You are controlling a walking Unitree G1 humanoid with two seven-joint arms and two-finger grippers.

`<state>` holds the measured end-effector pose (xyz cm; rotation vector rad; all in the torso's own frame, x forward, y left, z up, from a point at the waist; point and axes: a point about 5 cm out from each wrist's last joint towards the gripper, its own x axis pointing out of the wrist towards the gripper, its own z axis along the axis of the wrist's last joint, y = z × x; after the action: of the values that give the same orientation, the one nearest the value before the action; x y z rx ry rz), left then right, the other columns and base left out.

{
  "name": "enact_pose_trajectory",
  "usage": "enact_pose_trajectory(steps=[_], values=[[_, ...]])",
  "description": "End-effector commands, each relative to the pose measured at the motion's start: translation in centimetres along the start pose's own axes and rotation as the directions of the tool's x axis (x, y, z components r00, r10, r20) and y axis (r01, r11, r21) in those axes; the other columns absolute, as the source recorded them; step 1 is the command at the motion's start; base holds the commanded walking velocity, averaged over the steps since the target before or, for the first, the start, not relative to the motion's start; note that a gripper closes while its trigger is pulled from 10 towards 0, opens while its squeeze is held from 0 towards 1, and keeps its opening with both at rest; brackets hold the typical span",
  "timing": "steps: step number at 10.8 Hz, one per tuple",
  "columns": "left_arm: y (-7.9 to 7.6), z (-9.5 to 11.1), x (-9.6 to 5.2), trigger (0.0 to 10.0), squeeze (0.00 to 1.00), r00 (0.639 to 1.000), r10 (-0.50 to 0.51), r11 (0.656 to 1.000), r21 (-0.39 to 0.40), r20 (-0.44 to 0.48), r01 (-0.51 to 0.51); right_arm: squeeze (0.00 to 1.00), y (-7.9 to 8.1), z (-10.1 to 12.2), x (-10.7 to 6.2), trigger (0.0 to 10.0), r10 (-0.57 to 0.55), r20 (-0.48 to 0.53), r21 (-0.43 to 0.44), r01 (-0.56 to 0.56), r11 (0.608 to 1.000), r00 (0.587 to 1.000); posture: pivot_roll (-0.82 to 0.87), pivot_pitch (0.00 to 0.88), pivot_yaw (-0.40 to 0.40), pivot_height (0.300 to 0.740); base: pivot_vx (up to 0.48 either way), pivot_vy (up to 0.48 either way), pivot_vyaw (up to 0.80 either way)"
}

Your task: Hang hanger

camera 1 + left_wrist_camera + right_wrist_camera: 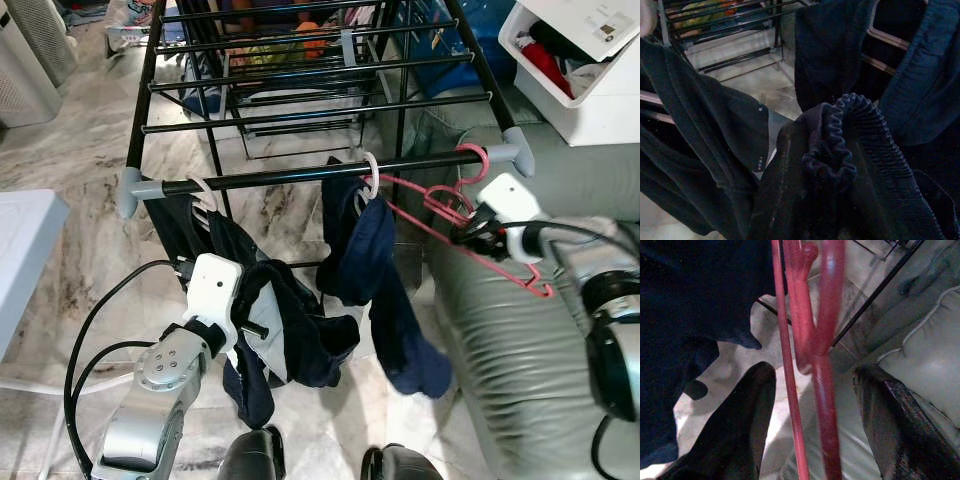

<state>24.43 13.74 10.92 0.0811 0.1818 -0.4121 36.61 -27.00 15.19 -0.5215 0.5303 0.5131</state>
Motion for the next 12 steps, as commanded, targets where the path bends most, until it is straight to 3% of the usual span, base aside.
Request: enact_pose_trajectory(steps=[1,2,3,4,12], values=[[0.0,0.0,-0.1,10.0,0.00,1.000,-0.002,1.000,0.008,-0.007,0.002,0.00,-0.4,0.1,-0.4,10.0,0.013,-0.027,-0.020,-0.013,1.000,1.000,0.06,0.139,0.035,0.740,0.000,0.000,0.00],[0.0,0.0,-0.1,10.0,0.00,1.000,-0.003,1.000,0.008,-0.008,0.003,0.00,-0.6,-0.1,-0.7,10.0,0.040,-0.041,-0.026,-0.042,0.999,0.998,0.06,0.139,0.035,0.740,0.000,0.000,0.00],[0.0,0.0,0.0,10.0,0.00,1.000,-0.004,1.000,0.008,-0.009,0.005,0.00,-0.8,-0.1,-0.9,8.3,0.034,-0.047,-0.026,-0.035,0.999,0.998,0.06,0.138,0.035,0.740,0.000,0.000,0.00],[0.0,0.0,0.0,10.0,0.00,1.000,-0.006,1.000,0.008,-0.009,0.006,0.00,-0.9,-0.2,-1.0,0.0,0.033,-0.055,-0.023,-0.035,0.999,0.998,0.06,0.137,0.035,0.740,0.000,0.000,0.00],[-0.1,0.0,0.2,10.0,0.00,1.000,-0.008,1.000,0.008,-0.004,0.008,0.00,0.2,-0.2,0.0,0.0,0.065,-0.049,0.002,-0.065,0.998,0.997,0.07,0.132,0.032,0.740,0.000,0.000,0.00]])
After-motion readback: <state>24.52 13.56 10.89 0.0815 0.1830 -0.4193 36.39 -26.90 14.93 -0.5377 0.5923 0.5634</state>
